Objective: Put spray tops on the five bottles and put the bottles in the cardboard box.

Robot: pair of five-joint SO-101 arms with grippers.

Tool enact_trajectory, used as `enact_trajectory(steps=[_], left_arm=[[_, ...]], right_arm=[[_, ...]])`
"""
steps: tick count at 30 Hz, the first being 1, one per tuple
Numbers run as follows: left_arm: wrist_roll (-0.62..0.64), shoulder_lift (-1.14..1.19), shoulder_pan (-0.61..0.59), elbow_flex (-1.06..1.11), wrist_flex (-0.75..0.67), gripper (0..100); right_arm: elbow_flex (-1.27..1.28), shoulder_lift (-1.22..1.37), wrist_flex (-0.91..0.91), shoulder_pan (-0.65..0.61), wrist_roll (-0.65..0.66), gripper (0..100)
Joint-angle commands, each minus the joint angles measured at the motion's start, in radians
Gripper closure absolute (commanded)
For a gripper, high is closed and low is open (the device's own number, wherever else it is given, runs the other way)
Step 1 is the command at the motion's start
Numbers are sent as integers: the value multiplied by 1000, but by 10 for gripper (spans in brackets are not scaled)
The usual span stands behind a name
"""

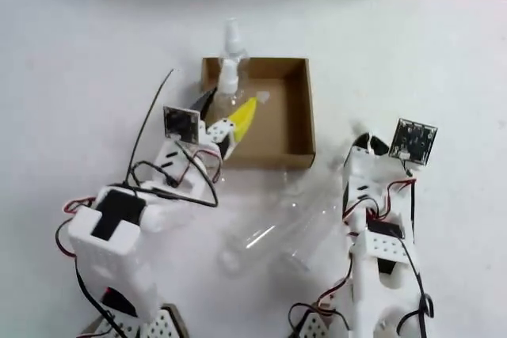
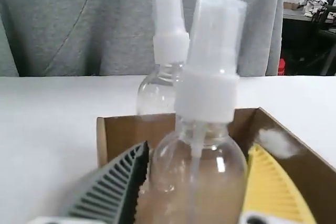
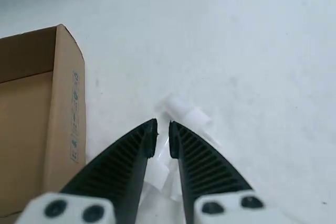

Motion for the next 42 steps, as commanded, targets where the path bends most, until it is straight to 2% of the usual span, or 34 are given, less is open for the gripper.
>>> enact_trajectory(steps=[1,4,15,18,42], left_arm=[[0,-15,-19,-37,-2,714],[0,-27,-19,-32,-2,714],[0,-179,-15,78,25,714],[-2,-182,-16,74,71,714],[-9,-186,-47,81,74,717]], right_arm=[[-6,1,-18,4,43,978],[-6,1,-16,2,84,981],[-6,1,-15,2,89,981],[-6,1,-15,2,89,981],[-5,1,-15,2,91,981]])
